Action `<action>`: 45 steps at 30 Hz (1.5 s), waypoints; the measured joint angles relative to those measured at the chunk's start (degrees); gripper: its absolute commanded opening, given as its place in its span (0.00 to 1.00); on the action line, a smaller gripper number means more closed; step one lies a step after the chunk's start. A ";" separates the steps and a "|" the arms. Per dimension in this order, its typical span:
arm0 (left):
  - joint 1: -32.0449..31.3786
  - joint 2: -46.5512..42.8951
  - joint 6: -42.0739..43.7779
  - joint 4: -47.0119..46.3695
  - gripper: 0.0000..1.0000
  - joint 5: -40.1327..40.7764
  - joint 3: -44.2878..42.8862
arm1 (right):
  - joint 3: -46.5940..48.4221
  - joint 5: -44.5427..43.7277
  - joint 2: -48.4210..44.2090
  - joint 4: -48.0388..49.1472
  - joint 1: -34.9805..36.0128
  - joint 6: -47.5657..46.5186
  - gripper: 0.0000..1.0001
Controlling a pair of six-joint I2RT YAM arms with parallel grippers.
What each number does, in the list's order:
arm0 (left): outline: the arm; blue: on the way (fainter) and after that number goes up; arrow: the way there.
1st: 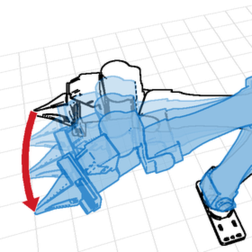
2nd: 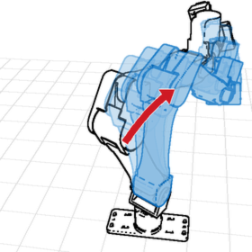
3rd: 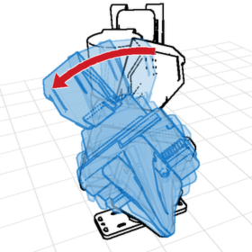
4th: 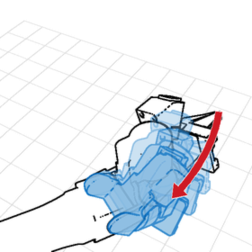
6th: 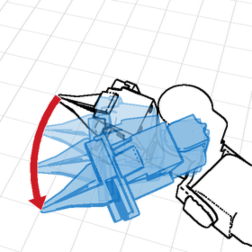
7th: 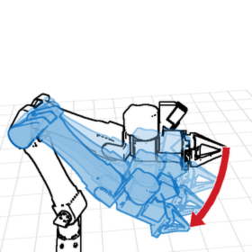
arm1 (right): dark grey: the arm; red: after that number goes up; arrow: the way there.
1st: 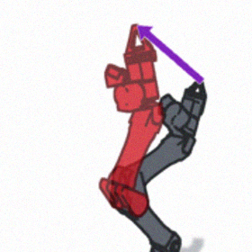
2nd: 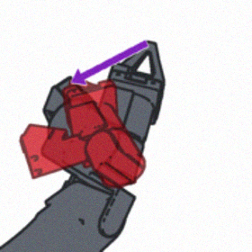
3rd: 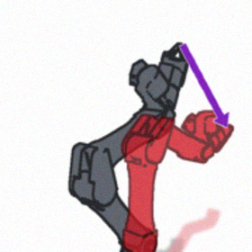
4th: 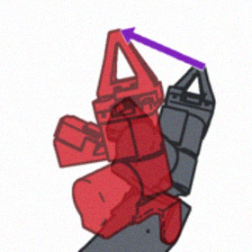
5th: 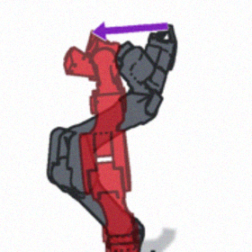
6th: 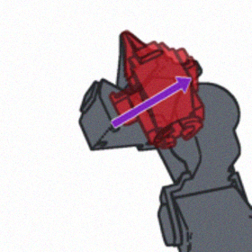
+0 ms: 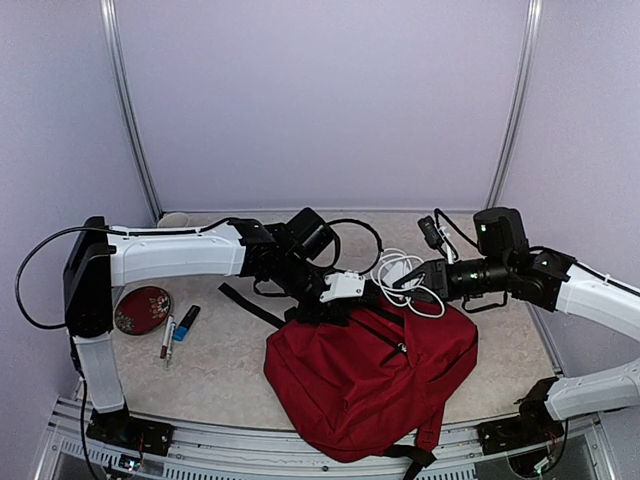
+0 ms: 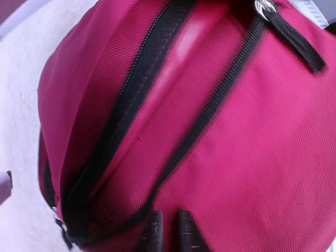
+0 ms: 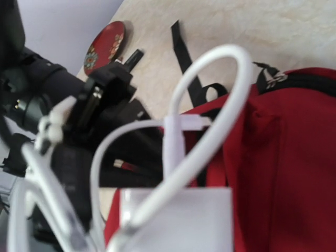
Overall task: Pack the student bag
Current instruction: Adjust the lower front pocket of the student bag, then pick up the lower front pocket of the student bag.
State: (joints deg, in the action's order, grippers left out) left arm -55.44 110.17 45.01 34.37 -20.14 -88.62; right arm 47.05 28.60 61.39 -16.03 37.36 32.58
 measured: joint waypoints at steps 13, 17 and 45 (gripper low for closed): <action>-0.48 -8.07 -0.92 -9.38 0.48 1.03 9.01 | 0.24 0.81 6.23 1.27 2.69 2.71 0.00; 0.15 -8.11 -1.81 -11.50 0.57 0.70 8.59 | 1.14 -2.21 9.33 -0.31 2.97 3.74 0.00; 5.25 4.55 2.95 -1.33 0.01 -9.92 -2.19 | 1.97 -2.91 11.67 -2.23 2.93 6.23 0.00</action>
State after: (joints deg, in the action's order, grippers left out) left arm -50.19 114.72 47.97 33.04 -30.06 -90.80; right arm 49.01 25.69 73.06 -18.26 40.29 38.81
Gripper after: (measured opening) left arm 0.243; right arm 0.297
